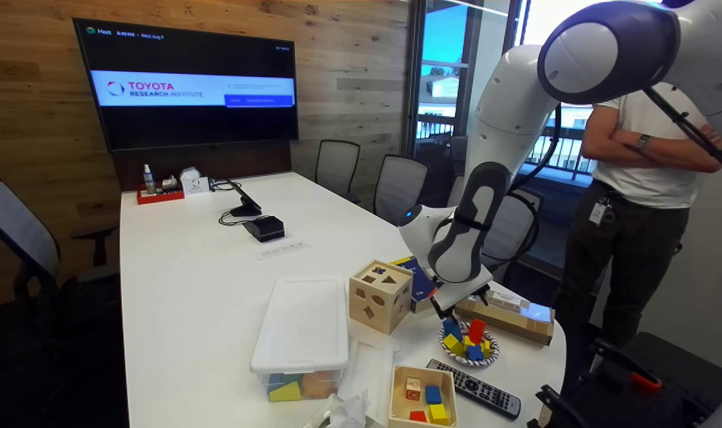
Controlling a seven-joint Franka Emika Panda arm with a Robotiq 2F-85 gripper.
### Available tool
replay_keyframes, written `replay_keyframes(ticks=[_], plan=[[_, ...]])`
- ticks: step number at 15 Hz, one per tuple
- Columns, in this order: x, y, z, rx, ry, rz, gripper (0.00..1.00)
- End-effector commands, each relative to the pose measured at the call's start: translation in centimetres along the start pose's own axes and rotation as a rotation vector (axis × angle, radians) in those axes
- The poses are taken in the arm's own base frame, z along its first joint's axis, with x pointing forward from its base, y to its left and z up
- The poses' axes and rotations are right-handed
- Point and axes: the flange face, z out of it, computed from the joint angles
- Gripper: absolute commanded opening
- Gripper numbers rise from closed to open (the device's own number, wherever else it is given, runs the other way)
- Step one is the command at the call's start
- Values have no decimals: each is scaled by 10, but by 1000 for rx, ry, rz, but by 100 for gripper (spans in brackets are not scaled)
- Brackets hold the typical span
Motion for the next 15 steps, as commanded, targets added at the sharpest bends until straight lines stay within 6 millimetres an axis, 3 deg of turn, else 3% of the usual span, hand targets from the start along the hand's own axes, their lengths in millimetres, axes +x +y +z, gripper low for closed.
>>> replay_keyframes(ticks=[1,13,14,15], plan=[[-4,2,0,-10,11,0,100],[-26,23,12,10,-6,-5,100],[-17,12,16,-2,-24,-8,100],[-19,14,17,0,-24,-7,100]])
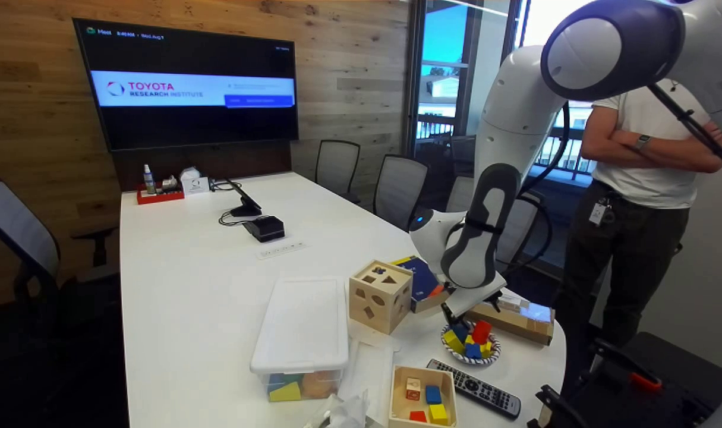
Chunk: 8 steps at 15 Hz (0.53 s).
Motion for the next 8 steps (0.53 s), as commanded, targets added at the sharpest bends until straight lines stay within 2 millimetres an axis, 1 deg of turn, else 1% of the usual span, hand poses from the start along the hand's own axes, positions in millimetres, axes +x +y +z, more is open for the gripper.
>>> replay_keyframes(ticks=[1,8], plan=[[0,1,0,1,-1,1,100],[0,3,-1,4,-1,2,100]])
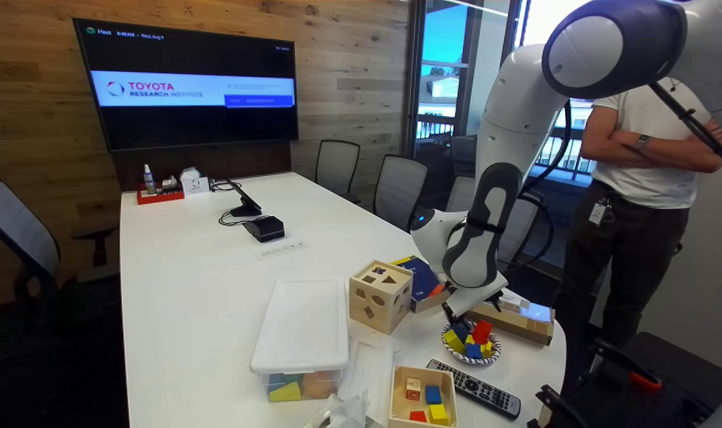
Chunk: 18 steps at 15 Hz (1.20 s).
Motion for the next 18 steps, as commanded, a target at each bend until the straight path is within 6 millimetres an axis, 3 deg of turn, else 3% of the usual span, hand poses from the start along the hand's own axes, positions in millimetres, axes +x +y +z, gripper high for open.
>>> replay_keyframes(ticks=[1,9,10,13,18], plan=[[1,1,-2,0,-5,3,100],[-7,16,-48,60,33,-2,100],[4,5,-30,41,28,13,100],[2,10,-42,58,35,17,100],[-1,11,-41,57,31,16,100]])
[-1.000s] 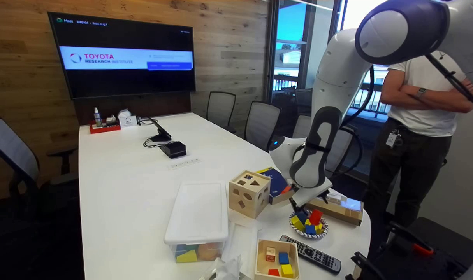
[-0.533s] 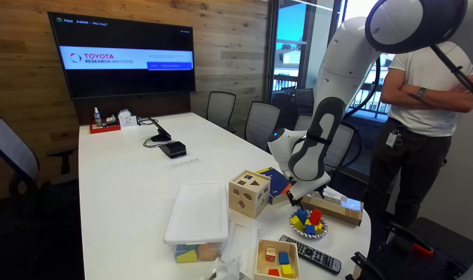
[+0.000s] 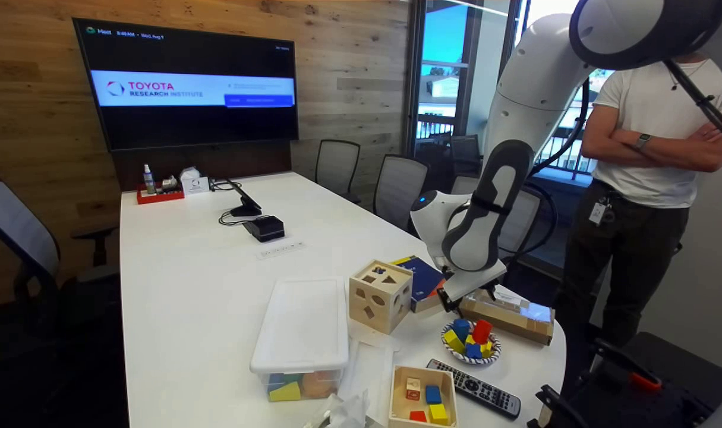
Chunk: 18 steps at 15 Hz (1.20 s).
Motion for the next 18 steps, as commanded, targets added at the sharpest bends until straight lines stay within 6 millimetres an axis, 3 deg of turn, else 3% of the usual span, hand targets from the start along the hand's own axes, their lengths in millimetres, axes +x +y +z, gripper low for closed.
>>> replay_keyframes(ticks=[1,10,11,18], plan=[[1,0,0,0,-1,0,100],[14,-9,26,-29,-35,-7,100],[6,-5,21,-22,-20,1,100],[6,-7,26,-28,-23,-1,100]])
